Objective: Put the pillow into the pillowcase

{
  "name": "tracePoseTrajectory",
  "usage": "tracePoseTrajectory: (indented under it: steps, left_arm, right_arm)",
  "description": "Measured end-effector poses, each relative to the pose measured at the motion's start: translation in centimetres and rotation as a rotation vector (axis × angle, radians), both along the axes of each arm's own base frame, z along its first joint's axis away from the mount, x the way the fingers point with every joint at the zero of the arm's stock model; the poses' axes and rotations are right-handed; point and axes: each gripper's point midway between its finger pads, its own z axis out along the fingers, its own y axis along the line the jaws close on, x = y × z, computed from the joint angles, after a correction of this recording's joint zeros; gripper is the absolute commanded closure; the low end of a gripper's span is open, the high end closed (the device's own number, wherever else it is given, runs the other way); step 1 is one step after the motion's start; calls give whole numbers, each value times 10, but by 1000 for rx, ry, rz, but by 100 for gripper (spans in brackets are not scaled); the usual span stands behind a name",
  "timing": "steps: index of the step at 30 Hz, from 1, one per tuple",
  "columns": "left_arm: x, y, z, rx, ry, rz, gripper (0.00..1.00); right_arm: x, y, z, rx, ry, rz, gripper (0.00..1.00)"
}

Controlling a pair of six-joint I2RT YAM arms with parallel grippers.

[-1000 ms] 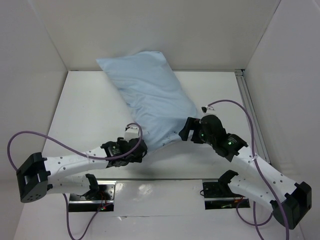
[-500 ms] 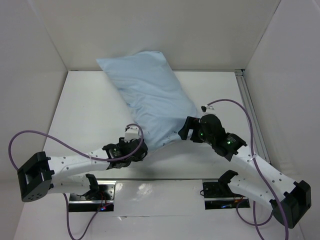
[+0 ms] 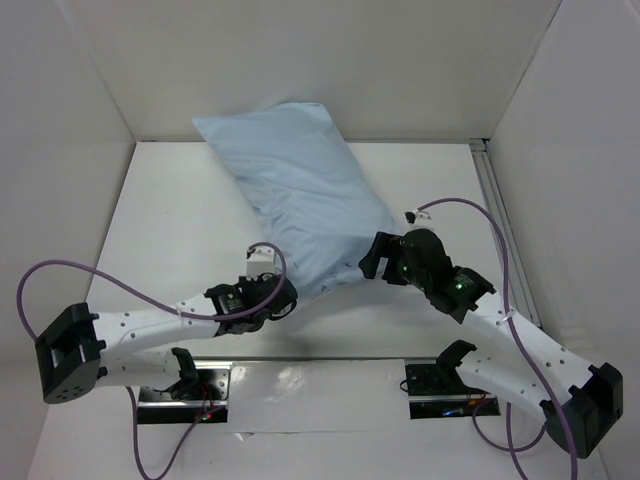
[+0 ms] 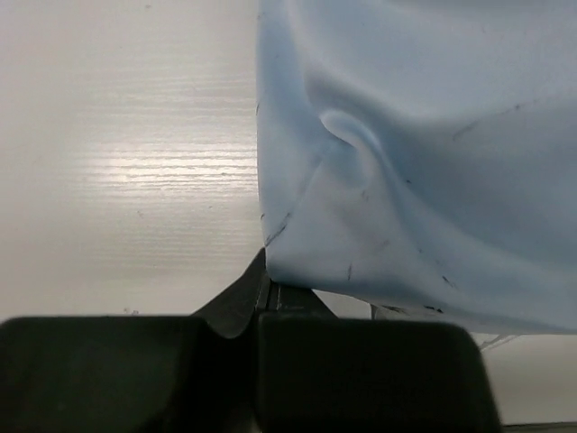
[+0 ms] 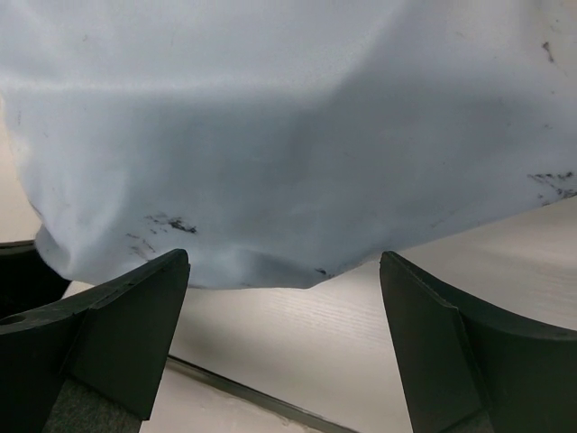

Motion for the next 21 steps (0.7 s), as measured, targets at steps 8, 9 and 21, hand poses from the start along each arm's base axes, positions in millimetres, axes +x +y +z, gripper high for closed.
tracePoseTrajectory:
  steps: [8, 9, 21]
  left_arm:
    - [4, 21, 70, -140, -63, 156, 100]
    - [5, 25, 78, -160, -75, 166, 100]
    - [37, 77, 88, -63, -32, 338, 100]
  right_arm:
    - [2, -50, -4, -79, 6, -198, 18]
    - [2, -54, -3, -75, -4, -219, 20]
    - [-36, -53, -96, -141, 169, -248, 30]
